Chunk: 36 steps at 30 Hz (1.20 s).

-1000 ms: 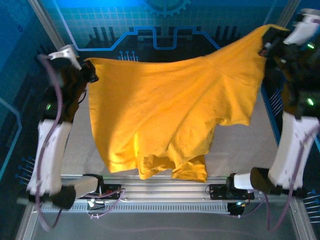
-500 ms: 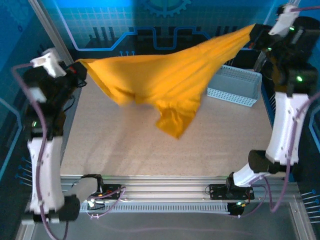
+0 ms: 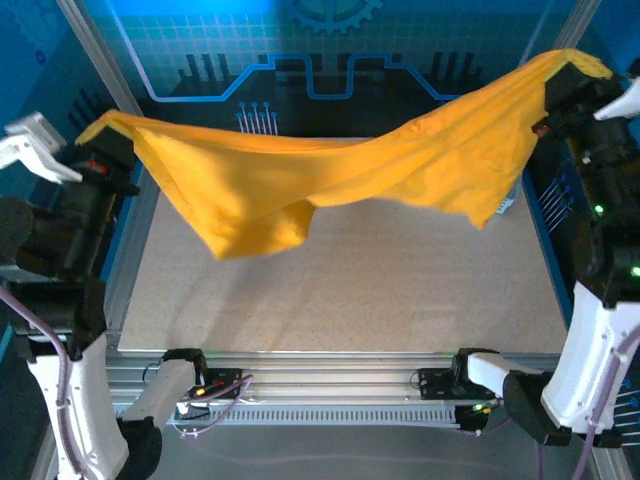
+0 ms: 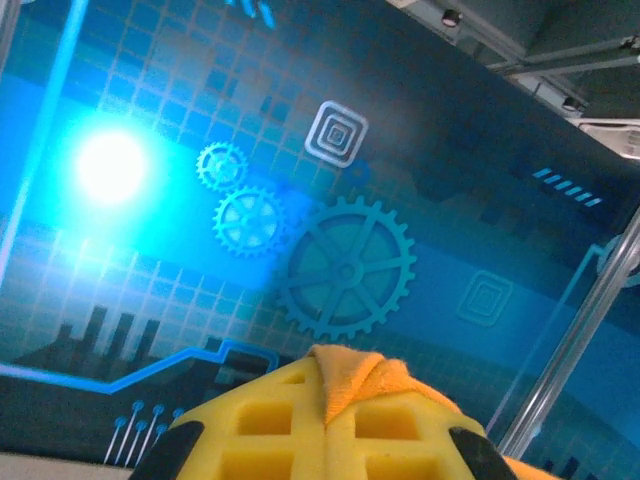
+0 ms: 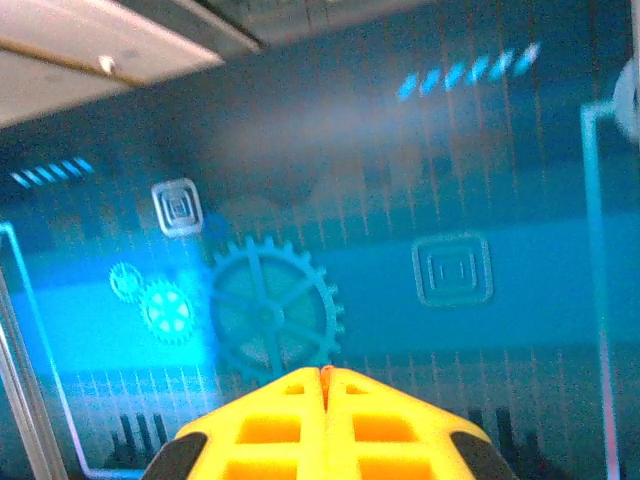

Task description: Fold the inside-out t-shirt

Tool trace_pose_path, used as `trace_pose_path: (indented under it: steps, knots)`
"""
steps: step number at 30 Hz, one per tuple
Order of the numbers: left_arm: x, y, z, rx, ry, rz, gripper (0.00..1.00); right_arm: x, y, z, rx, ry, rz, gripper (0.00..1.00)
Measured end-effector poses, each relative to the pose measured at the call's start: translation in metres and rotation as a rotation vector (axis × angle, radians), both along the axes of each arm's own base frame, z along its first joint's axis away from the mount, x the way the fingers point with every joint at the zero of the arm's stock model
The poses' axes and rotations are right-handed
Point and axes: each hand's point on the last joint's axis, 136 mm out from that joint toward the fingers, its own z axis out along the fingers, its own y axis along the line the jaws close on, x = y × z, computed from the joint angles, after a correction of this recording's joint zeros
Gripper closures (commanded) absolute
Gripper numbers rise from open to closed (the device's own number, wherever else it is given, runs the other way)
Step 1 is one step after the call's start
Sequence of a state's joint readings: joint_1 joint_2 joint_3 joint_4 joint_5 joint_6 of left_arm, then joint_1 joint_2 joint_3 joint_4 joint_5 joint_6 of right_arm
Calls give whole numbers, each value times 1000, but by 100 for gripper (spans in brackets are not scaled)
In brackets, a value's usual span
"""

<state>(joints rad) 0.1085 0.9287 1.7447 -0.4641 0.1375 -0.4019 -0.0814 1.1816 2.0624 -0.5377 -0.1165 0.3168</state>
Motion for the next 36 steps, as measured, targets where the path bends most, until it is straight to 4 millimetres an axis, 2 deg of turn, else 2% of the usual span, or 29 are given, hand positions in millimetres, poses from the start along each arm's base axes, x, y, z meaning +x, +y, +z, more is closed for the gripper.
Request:
trace_pose_path:
  steps: [3, 5, 7, 9, 10, 12, 13, 15, 21, 26, 31, 36]
  knots:
    - [30, -5, 17, 19, 61, -47, 100, 47, -2, -45, 9, 134, 11, 100]
    - [65, -4, 7, 13, 164, -59, 100, 82, -5, -79, 19, 246, 10, 100]
    - [97, -2, -15, 7, 272, -71, 100, 109, -9, -107, 28, 341, -3, 100]
    - [124, -1, -52, -1, 393, -84, 100, 126, -14, -130, 40, 415, -18, 100]
    - [134, 0, -72, -8, 448, -88, 100, 130, -16, -138, 49, 437, -23, 100]
    - [135, 1, -102, -19, 518, -84, 100, 131, -16, -144, 61, 448, -19, 100]
    - [129, 1, -111, -21, 533, -77, 100, 128, -15, -142, 64, 440, -11, 100]
    - [112, 1, -107, -17, 512, -66, 100, 120, -13, -133, 66, 413, -3, 100]
    - [38, -7, -24, 29, 182, -59, 100, 79, -10, -88, 57, 273, -3, 100]
    - [-18, -13, 7, 55, -15, -52, 100, 27, -13, -42, 42, 125, -50, 100]
    - [-51, -9, 24, 55, -123, -10, 100, -30, -17, 2, 16, -28, -109, 100]
    - [-77, -6, 44, 52, -203, 26, 100, -79, -16, 30, 0, -147, -132, 100]
